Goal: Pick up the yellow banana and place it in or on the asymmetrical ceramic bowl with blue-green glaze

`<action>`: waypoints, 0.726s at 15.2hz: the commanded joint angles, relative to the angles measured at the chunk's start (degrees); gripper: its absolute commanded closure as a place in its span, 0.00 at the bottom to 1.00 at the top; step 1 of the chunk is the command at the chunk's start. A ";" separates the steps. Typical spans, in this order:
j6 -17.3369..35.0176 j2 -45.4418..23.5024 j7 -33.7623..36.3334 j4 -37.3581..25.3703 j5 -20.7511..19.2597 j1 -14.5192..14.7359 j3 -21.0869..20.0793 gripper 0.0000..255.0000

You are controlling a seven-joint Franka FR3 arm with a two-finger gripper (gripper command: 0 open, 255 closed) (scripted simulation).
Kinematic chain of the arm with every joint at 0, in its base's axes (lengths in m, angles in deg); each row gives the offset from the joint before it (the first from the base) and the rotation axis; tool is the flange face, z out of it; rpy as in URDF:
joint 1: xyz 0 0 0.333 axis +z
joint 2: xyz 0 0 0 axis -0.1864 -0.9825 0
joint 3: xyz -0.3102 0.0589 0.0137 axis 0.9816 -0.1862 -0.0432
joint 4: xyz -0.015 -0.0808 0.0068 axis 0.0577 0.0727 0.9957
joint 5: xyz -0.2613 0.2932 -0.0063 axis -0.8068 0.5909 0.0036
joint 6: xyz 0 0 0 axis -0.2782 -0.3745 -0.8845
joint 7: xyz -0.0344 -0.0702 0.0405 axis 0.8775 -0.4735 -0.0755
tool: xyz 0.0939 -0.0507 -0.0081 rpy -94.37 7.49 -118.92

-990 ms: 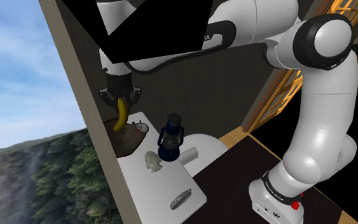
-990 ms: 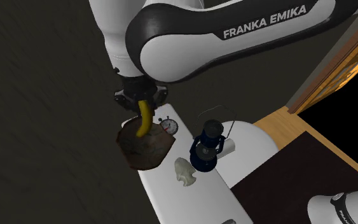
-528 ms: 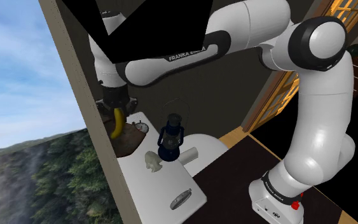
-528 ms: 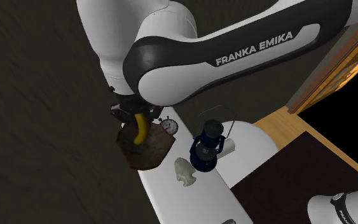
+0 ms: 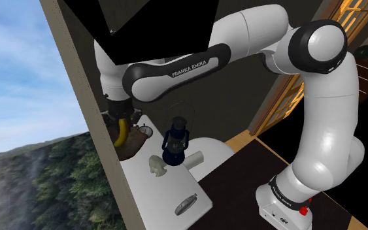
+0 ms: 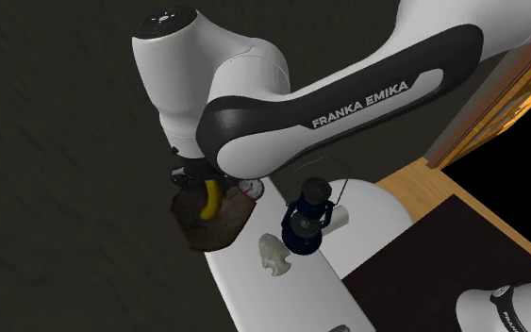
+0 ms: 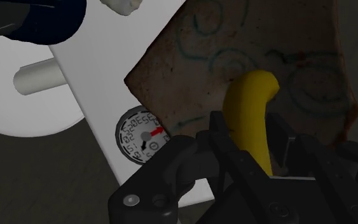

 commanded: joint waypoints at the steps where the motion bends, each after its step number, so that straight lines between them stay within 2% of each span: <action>1: 1.22 -0.70 0.42 1.01 -0.55 0.24 0.45 1.00; 9: 1.19 -0.76 0.46 1.01 -0.63 0.18 0.36 1.00; 10: 1.32 -0.74 0.47 1.16 -0.66 0.11 0.37 0.00; 11: 1.49 -0.69 0.55 1.41 -0.67 0.05 0.35 0.00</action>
